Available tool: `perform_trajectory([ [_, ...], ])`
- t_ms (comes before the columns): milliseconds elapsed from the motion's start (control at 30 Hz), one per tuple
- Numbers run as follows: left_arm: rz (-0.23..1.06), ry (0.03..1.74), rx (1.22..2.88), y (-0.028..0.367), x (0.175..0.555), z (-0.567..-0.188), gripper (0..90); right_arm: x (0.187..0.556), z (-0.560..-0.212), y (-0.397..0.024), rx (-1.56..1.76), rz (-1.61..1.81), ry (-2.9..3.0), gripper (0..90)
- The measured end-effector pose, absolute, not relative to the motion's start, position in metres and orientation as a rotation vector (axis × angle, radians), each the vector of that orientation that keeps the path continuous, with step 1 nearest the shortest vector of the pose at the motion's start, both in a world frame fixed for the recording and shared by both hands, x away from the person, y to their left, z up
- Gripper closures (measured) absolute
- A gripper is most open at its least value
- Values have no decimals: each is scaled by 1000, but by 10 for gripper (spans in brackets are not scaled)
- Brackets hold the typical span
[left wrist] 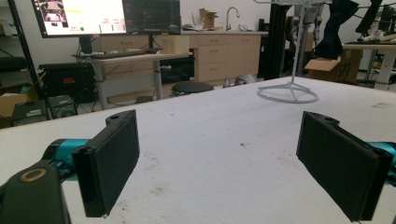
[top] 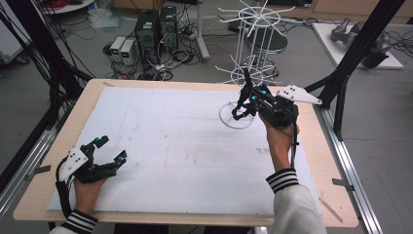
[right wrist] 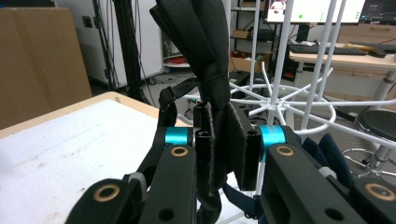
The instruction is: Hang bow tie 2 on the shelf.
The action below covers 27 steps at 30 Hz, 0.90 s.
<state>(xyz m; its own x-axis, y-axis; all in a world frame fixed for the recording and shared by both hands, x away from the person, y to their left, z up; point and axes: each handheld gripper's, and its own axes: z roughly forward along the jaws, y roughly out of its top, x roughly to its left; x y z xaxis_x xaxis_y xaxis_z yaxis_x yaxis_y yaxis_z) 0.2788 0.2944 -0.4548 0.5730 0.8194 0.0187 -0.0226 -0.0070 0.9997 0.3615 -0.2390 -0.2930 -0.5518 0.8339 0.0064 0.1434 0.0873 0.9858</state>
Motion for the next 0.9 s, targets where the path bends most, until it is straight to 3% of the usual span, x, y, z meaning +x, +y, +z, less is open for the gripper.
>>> perform_trajectory([
  [900,757,736,1429,295,279,-455,137,384,-279,-218,899,1292,1820,816],
])
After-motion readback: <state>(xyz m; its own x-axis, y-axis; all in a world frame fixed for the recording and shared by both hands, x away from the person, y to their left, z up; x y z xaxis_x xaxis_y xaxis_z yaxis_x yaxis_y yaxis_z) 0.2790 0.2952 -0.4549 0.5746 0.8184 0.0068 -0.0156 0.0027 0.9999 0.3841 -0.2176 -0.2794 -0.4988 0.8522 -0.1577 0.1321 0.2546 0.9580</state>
